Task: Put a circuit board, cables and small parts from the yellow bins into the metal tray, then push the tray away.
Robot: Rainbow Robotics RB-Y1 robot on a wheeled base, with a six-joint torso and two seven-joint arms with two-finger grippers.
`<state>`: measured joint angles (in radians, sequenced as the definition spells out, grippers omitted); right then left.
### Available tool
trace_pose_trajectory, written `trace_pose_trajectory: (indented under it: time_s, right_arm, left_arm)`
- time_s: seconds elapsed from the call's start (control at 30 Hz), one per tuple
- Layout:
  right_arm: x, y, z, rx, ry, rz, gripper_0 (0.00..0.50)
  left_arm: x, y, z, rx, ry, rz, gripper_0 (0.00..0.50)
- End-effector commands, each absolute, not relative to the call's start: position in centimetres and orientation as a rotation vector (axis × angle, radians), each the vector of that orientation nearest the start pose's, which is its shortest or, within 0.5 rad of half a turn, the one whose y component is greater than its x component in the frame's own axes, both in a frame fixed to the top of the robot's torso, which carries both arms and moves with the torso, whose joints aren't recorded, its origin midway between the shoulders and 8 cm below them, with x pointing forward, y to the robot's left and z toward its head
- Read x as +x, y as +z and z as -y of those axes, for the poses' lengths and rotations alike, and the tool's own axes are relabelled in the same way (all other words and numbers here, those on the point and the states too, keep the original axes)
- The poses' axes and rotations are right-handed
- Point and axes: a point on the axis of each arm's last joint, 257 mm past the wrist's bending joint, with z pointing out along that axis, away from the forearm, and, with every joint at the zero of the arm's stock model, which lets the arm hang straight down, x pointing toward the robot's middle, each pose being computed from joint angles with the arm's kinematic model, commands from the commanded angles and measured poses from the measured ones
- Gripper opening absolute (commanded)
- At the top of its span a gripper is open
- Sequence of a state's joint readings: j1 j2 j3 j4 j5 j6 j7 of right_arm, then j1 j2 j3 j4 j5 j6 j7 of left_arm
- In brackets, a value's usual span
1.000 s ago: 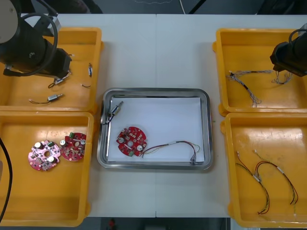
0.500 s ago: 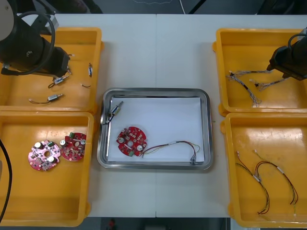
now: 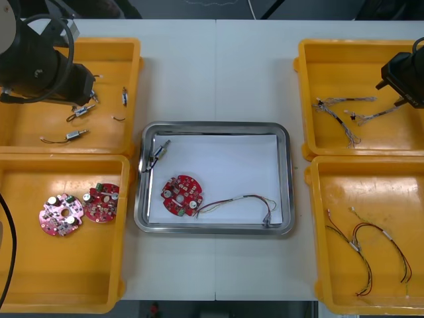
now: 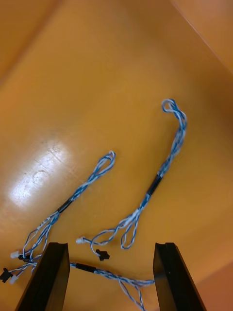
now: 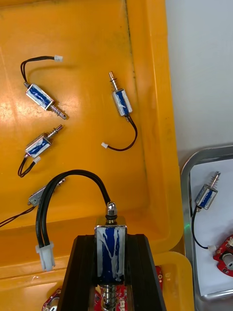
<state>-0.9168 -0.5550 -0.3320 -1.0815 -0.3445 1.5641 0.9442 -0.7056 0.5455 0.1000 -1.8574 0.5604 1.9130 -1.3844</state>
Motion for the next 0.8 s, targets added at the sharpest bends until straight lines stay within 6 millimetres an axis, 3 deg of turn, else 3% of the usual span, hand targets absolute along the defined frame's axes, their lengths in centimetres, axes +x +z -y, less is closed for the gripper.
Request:
trace_pose_trajectory:
  time_s: [0.03,0.23,0.37,0.63,0.8]
  right_arm:
    - [59.5,-8.9,41.2,1.215,0.330,-2.261,0.500]
    - [59.0,-8.4,41.4,1.406,0.356,-2.200,0.500]
    - [59.9,-8.6,41.2,1.472,0.367,-2.178,0.500]
    - [62.3,-10.4,42.1,1.525,0.391,-2.120,0.500]
    - [62.7,-11.9,42.5,1.545,0.393,-2.103,0.500]
  left_arm:
    - [50.6,-8.3,-27.0,0.043,-0.081,-2.497,0.000]
    - [50.6,-8.2,-27.1,0.041,-0.080,-2.495,0.001]
    - [50.6,-8.2,-27.2,0.041,-0.080,-2.496,0.001]
    - [50.6,-8.2,-27.2,0.045,-0.076,-2.495,0.000]
    - [50.6,-8.2,-27.2,0.047,-0.076,-2.495,0.000]
